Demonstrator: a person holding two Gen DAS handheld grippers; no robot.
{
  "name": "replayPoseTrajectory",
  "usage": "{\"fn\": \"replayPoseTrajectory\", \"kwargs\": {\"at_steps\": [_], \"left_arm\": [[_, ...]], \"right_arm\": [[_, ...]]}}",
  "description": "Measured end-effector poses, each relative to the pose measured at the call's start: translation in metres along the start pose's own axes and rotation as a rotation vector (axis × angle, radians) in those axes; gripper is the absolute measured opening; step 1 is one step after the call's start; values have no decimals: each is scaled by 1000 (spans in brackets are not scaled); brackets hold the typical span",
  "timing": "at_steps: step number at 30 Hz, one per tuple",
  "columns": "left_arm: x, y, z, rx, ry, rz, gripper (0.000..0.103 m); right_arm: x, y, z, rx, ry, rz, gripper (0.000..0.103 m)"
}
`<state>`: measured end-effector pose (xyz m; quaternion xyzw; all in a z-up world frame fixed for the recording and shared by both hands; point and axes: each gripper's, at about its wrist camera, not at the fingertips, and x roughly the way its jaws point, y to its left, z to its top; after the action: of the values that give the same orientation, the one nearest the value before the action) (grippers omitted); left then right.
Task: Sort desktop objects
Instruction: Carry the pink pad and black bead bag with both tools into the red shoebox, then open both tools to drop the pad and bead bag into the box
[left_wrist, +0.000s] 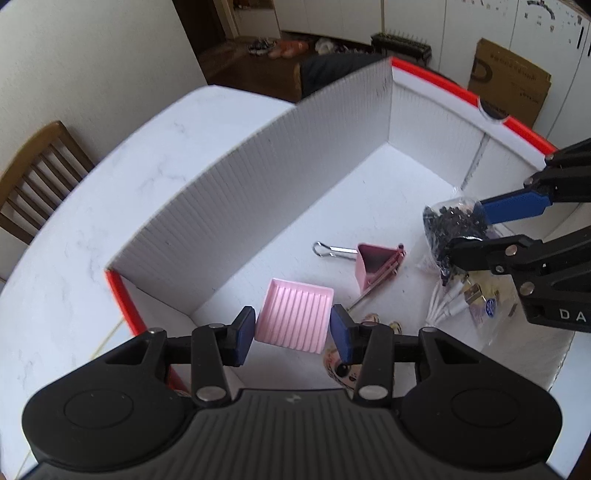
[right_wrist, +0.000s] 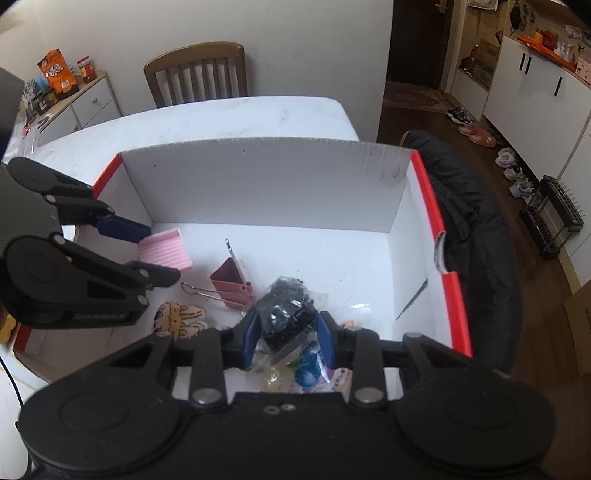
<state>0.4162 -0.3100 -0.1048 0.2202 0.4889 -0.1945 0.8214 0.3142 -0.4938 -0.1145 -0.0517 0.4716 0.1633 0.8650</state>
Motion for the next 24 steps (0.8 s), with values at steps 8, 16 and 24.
{"fn": "replayPoseTrajectory", "kwargs": {"at_steps": [8,16,24], "left_arm": [[-3,-1,-4,5,-4,-3,45],[-24,4,-8,-17,-67,1,63],[-60,11,-25,-69,-162,-20,63]], "right_arm": [[0,1,1,-10,0,21,39],[-13,0,-2,0,-27,39,51],[-47,17,-8,-55,-101,50,69]]}}
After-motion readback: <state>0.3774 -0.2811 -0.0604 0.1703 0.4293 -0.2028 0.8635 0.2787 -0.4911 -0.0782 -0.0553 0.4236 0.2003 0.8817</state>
